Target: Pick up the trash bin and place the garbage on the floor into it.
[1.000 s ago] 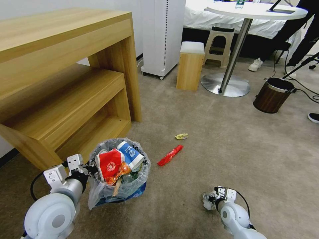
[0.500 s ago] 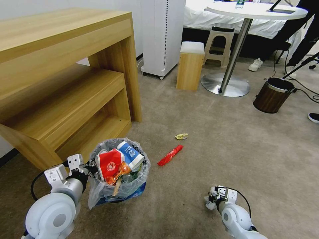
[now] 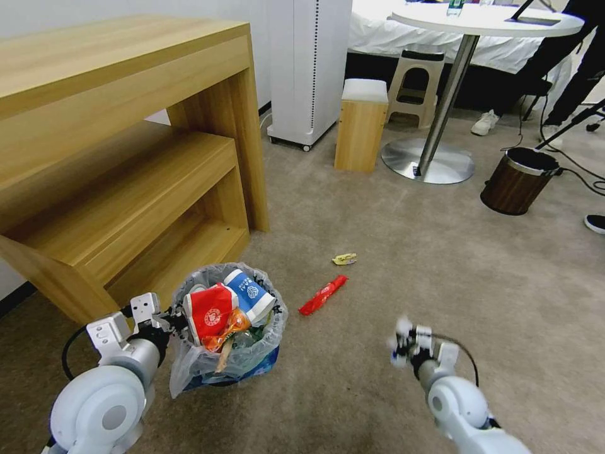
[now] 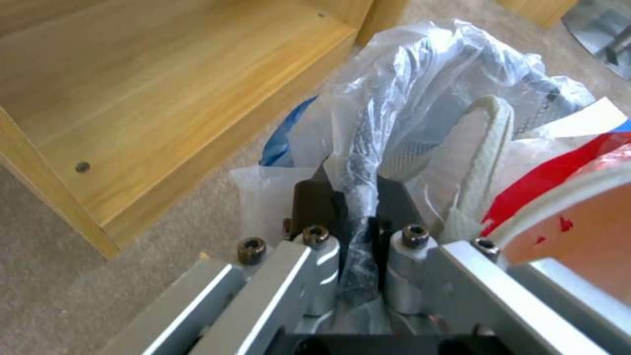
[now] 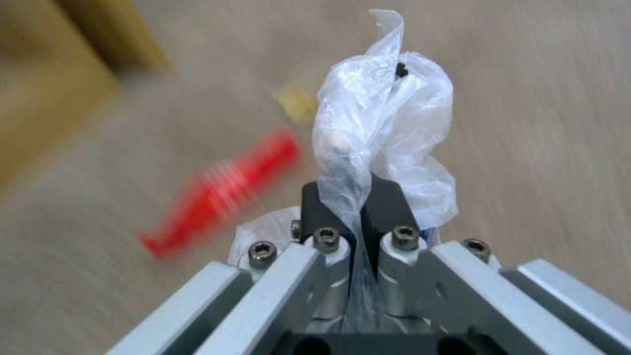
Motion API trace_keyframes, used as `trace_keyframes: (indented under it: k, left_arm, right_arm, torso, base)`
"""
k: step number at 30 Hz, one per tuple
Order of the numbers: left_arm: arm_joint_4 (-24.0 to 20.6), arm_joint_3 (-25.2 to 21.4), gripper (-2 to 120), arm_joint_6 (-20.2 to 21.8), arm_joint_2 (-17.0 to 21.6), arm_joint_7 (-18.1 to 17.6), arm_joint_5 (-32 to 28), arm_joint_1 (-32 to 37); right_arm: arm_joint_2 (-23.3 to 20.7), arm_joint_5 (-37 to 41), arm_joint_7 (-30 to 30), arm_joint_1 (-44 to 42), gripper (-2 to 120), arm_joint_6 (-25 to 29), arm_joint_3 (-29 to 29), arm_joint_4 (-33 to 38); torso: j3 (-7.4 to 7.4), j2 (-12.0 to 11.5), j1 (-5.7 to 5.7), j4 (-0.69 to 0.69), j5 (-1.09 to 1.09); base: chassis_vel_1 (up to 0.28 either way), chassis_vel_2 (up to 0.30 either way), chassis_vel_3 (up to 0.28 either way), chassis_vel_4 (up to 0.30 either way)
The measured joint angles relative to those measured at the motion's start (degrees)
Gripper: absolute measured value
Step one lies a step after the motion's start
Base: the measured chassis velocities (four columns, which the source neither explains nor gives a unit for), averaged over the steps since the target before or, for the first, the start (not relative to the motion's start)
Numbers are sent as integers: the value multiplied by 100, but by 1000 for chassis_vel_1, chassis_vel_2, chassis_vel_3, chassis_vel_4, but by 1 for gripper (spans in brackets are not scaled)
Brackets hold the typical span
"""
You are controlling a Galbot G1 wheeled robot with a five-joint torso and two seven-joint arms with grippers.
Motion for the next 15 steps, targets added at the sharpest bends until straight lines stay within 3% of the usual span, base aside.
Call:
trace_keyframes:
  k: [2,3,6,7,9,10,13,15]
  left_arm:
    - [-33,20,3,36,0,-20,-111,37]
    - [-33,20,3,36,0,-20,-111,37]
    - [-67,47,3,82,-13,-40,-235,67]
    - [-67,47,3,82,-13,-40,-235,67]
    - [-99,69,3,123,-37,-76,-327,75]
    - [-99,69,3,123,-37,-76,-327,75]
    - [-180,122,3,164,-59,-119,-433,107]
    - [-218,148,3,172,-65,-131,-469,121]
  right_arm:
    - [-221,36,-679,91,0,551,-92,299]
    - [-221,36,-679,91,0,551,-92,299]
    - [-376,180,-1732,245,0,1345,-300,516]
    - [-376,180,-1732,245,0,1345,-300,516]
    - [-407,309,-2465,424,0,1833,-463,575]
    - [-407,309,-2465,424,0,1833,-463,575]
    - [-381,652,-3384,650,0,2178,-618,569]
    - [-367,760,-3579,689,0,2221,-655,556]
  torso:
    - [0,0,0,0,1]
    - [0,0,0,0,1]
    - [0,0,0,0,1]
    - [0,0,0,0,1]
    - [0,0,0,0,1]
    - [0,0,0,0,1]
    - [0,0,0,1,1]
    - [0,0,0,1,1]
  base:
    - [0,0,0,0]
    - [0,0,0,0]
    - [0,0,0,0]
    - [0,0,0,0]
    - [0,0,0,0]
    - [0,0,0,0]
    - [0,0,0,0]
    - [0,0,0,0]
